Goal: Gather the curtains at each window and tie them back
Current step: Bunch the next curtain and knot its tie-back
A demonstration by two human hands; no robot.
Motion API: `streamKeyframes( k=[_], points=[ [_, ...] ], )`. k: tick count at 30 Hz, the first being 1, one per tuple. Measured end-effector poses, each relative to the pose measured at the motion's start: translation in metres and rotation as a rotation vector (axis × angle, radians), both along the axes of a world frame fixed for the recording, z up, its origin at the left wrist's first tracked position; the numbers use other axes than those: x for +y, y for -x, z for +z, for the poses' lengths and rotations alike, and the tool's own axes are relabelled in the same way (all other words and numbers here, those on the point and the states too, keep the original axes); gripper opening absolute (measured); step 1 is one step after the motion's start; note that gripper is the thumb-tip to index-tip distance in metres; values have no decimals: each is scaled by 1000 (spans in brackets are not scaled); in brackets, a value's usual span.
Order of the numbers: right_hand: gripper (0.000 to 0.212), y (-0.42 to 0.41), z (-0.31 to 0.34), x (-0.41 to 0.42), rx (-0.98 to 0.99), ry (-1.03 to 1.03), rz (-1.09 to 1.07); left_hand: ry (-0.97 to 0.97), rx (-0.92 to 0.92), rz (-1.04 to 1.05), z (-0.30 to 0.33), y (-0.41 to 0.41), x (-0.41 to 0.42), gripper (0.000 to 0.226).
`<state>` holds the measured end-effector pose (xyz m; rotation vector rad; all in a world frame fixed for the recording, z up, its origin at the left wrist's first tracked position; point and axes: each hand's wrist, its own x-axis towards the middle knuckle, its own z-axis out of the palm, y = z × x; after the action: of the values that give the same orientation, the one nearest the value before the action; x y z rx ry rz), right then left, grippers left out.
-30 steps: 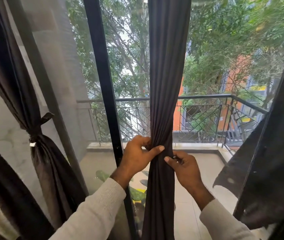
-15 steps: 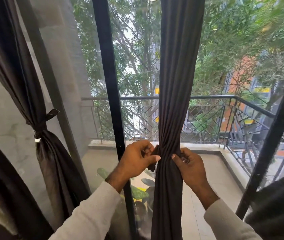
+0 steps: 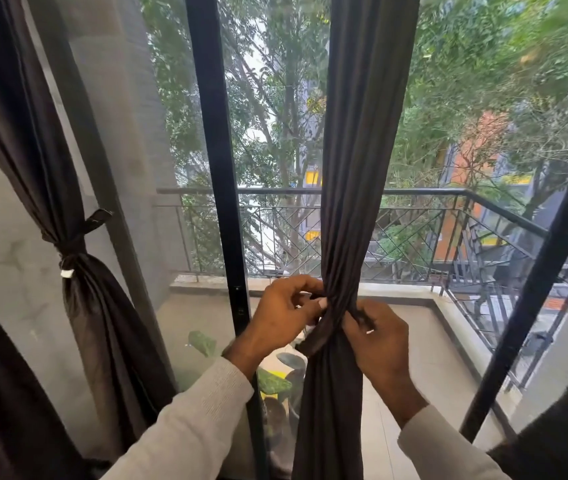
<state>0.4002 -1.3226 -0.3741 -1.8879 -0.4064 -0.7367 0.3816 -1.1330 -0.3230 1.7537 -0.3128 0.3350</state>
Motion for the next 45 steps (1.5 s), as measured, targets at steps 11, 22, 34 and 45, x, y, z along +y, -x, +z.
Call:
streamKeyframes(
  k=[11,22,34,45],
  points=[
    [19,18,0,-6,-179,30,178,-54,-90,20,5,-14,-15,34],
    [52,-9,33,-31,272,-11,393,-118,124,-157,20,-14,10,33],
    [29,20,29,-19,-286,146,192,-36,-17,222,13,-5,2,53],
    [34,12,29,-24,-164,48,408,-34,-100,-118,-8,16,7,38]
  ],
)
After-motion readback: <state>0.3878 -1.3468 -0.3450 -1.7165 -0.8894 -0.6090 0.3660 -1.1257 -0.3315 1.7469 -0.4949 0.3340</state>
